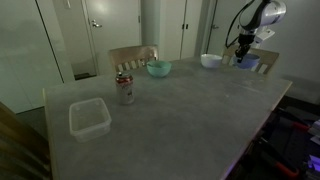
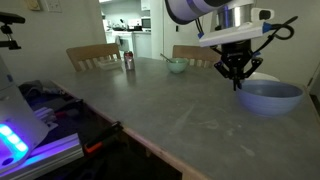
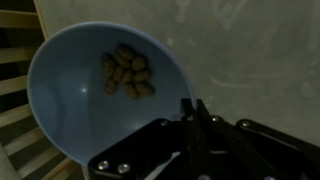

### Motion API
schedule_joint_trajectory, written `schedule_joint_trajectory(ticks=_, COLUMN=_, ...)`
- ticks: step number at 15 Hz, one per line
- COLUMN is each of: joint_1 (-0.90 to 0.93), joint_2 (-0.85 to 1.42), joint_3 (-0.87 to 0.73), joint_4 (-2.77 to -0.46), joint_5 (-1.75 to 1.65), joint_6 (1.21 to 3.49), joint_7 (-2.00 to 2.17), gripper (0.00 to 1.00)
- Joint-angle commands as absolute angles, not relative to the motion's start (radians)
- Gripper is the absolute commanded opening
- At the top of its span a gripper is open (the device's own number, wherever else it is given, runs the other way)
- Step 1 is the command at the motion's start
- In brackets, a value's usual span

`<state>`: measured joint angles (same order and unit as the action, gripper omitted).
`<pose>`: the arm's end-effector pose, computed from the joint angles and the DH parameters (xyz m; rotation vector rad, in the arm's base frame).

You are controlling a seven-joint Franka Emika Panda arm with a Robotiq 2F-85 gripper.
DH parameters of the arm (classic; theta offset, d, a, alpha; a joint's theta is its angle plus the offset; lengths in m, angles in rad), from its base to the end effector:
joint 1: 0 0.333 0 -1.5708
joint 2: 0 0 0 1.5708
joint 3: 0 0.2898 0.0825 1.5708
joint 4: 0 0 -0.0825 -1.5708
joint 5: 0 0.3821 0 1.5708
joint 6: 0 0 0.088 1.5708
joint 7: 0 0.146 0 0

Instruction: Move the bowl from right to left

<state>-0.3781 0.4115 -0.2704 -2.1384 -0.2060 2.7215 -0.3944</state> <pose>0.4675 -0.3545 0.1737 2.8739 -0.0599 0.0736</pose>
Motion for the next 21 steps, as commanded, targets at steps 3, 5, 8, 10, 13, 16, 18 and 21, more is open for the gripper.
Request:
schedule_joint_trajectory(ticks=3, joint_1=-0.269, joint_2=0.215, joint_3=-0.318, joint_4=-2.344, joint_5=-0.313, joint_6=2.656, joint_7=-0.229, gripper=0.01)
schedule_joint_trajectory(ticks=5, joint_1=-0.257, joint_2=0.147, joint_3=-0.297, joint_4=-2.411, joint_5=-0.299, joint_6=2.612, joint_7=-0.216, gripper=0.01)
schedule_joint_trajectory(ticks=8, joint_1=-0.241, joint_2=0.044, joint_3=-0.261, joint_4=-2.497, joint_5=-0.260, joint_6=2.529, joint_7=-0.238, gripper=0.01)
schedule_joint_trajectory(ticks=10, joint_1=-0.225, joint_2=-0.027, joint_3=-0.242, joint_4=-2.552, joint_5=-0.260, joint_6=2.481, joint_7=-0.228, gripper=0.01)
schedule_joint_trajectory(ticks=13, joint_1=-0.202, joint_2=-0.127, joint_3=-0.213, joint_4=-2.635, joint_5=-0.276, joint_6=2.430, joint_7=-0.194, gripper=0.01)
schedule_joint_trajectory(ticks=16, joint_1=-0.186, joint_2=-0.216, joint_3=-0.180, joint_4=-2.709, joint_5=-0.288, joint_6=2.397, joint_7=-0.148, gripper=0.01)
schedule_joint_trajectory(ticks=18, joint_1=-0.178, joint_2=-0.280, joint_3=-0.151, joint_4=-2.767, joint_5=-0.306, joint_6=2.399, joint_7=-0.107, gripper=0.01)
schedule_joint_trajectory(ticks=21, joint_1=-0.161, joint_2=-0.378, joint_3=-0.089, joint_4=-2.856, joint_5=-0.341, joint_6=2.421, joint_7=-0.053, gripper=0.01)
